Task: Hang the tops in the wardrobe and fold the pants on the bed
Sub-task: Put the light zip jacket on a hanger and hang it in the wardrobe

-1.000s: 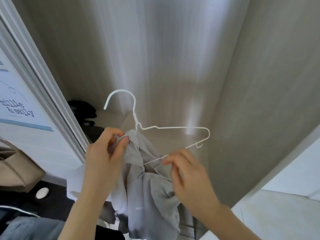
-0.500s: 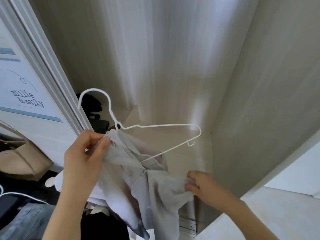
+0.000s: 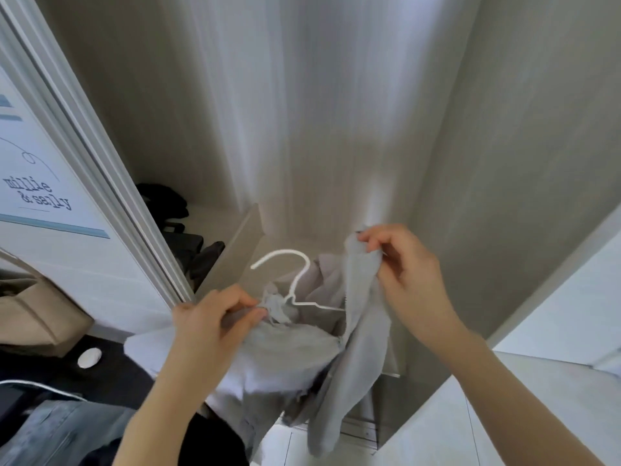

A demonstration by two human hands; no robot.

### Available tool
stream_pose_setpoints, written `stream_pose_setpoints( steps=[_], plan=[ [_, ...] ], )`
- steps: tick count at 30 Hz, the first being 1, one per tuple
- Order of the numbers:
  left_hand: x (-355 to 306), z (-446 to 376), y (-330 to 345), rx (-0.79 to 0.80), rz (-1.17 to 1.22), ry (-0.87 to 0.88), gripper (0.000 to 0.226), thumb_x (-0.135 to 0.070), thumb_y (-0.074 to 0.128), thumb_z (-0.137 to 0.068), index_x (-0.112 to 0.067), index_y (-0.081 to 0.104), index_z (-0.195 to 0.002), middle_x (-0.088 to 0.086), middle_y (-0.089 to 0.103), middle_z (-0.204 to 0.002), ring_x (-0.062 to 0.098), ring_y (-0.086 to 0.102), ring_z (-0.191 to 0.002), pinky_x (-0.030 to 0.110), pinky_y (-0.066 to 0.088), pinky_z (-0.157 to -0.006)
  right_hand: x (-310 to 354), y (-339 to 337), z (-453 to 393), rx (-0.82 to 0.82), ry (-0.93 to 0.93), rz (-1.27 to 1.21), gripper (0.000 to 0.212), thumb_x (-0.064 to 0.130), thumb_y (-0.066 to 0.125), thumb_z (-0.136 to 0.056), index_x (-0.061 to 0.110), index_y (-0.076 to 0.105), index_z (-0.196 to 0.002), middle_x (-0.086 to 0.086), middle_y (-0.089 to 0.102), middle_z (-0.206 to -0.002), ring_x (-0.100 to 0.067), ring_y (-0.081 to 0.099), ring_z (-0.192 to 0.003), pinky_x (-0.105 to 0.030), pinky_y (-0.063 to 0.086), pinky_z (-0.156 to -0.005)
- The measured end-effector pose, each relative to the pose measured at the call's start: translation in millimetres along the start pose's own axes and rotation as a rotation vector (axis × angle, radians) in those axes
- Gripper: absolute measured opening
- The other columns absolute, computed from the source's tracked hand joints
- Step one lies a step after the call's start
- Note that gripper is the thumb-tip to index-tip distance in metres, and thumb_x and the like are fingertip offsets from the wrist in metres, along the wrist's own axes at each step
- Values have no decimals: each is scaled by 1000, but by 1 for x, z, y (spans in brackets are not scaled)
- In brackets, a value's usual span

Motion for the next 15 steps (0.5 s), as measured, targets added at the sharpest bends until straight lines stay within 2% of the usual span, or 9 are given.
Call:
stream_pose_setpoints(
  steps=[2,3,4,6,7,8,10,12,15],
  plan=[
    [-4,2,9,-16,55,-26,21,-51,67,-83,-32,61,-77,-11,64,-67,5,58,-64,53,49,-77,21,23,-12,133,-40,-103,26,2,47,-87,26,51,-97,3,61,-112,-8,60,-110,-21,47,-93],
    [-3,3,10,-42,120,-65,18,-42,70,-85,-30,60,-75,-11,64,-69,7,58,-66,47,48,-80,23,35,-15,232,1,-127,27,5,50,-89,28,50,-103,5,60,-117,-8,60,-112,-26,48,-95],
    [2,3,8,-76,184,-111,17,-31,70,-87,-29,61,-73,-10,64,-71,9,58,-68,37,47,-80,17,44,-16,307,61,-63,30,11,52,-92,31,47,-114,7,56,-125,-9,60,-112,-31,49,-95],
    [8,4,-3,-163,249,-175,23,-15,68,-88,-27,60,-71,-8,64,-75,9,58,-71,15,43,-67,-11,40,-15,354,211,295,36,33,49,-96,28,40,-130,0,49,-135,-19,58,-113,-41,47,-95],
    [11,5,-11,-204,266,-184,24,-13,67,-89,-27,60,-70,-9,65,-76,7,57,-71,11,41,-63,-25,31,-12,365,305,465,35,44,42,-97,22,47,-124,-6,53,-128,-25,58,-109,-41,47,-93],
    [14,5,-16,-228,278,-188,24,-13,66,-89,-27,61,-71,-9,65,-76,7,57,-72,10,41,-62,-37,23,-9,391,389,576,41,52,35,-97,18,56,-104,-10,61,-109,-29,60,-99,-39,47,-86],
    [21,7,-21,-248,285,-204,25,-14,66,-89,-33,62,-74,-11,65,-76,8,57,-72,14,43,-65,-48,21,-1,488,430,553,53,53,30,-98,15,49,-66,-5,56,-67,-24,55,-69,-34,41,-68],
    [24,8,-23,-249,263,-192,27,-14,66,-89,-36,63,-74,-12,65,-76,9,57,-72,13,42,-64,-44,26,1,561,385,372,48,37,39,-101,13,42,-59,1,43,-56,-13,41,-54,-32,32,-59],
    [22,6,-26,-251,263,-164,25,-14,66,-88,-35,64,-75,-14,66,-76,5,59,-73,6,41,-63,-34,27,-4,586,320,189,33,19,48,-99,4,54,-70,-1,44,-62,-5,36,-56,-23,29,-55]
  ],
)
Point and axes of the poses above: each hand's wrist, its own z-axis away from the middle knuckle, its own y-axis out of the palm, x = y × z, the point moved 8 cm from there along -z, towards the middle knuckle
